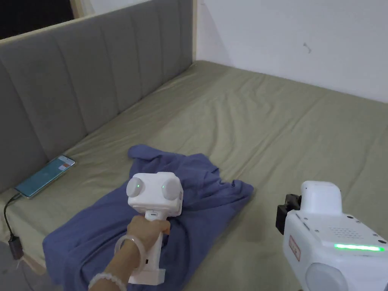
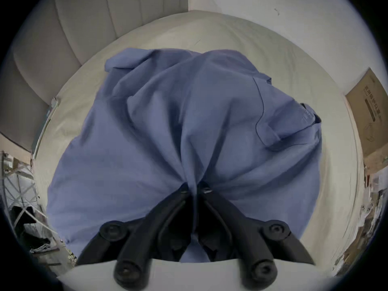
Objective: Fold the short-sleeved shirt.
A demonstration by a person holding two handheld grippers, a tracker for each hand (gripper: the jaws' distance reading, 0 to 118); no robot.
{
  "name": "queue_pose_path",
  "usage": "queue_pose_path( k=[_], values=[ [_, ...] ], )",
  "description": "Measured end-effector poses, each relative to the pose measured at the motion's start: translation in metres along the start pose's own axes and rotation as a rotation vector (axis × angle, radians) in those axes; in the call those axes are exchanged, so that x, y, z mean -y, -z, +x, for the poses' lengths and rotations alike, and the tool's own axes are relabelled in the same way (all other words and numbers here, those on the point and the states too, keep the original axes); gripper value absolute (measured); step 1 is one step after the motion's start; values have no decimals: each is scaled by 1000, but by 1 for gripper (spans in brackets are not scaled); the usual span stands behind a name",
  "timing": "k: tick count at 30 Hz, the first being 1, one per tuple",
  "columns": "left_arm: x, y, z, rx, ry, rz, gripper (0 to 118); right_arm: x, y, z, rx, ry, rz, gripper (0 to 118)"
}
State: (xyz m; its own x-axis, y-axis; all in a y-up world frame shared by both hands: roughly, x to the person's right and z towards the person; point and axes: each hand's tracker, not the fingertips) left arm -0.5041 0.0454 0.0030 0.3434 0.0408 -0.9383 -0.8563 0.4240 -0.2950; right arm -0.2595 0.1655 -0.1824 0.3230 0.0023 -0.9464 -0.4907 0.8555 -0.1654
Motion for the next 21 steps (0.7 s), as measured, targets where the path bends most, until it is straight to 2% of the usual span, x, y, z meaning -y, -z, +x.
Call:
queue_pose_path(
  k=[4,6,8,13,18,21],
  values=[
    [-10,-16,-9,58,-57,9,3,1,-7,6,14,-37,7,1],
    [-14,-33,-13,112,-84,42,3,-1,-11,13,27,-15,16,1],
    [-21,-56,-13,151,-96,89,3,-4,-17,24,30,39,24,1],
    [-37,-108,30,233,13,194,3,-7,-38,48,83,70,60,1],
    [-42,-163,114,345,185,299,3,-9,-72,84,158,133,113,1],
    [-33,-200,168,513,256,345,3,-9,-99,113,235,160,155,1]
  ],
)
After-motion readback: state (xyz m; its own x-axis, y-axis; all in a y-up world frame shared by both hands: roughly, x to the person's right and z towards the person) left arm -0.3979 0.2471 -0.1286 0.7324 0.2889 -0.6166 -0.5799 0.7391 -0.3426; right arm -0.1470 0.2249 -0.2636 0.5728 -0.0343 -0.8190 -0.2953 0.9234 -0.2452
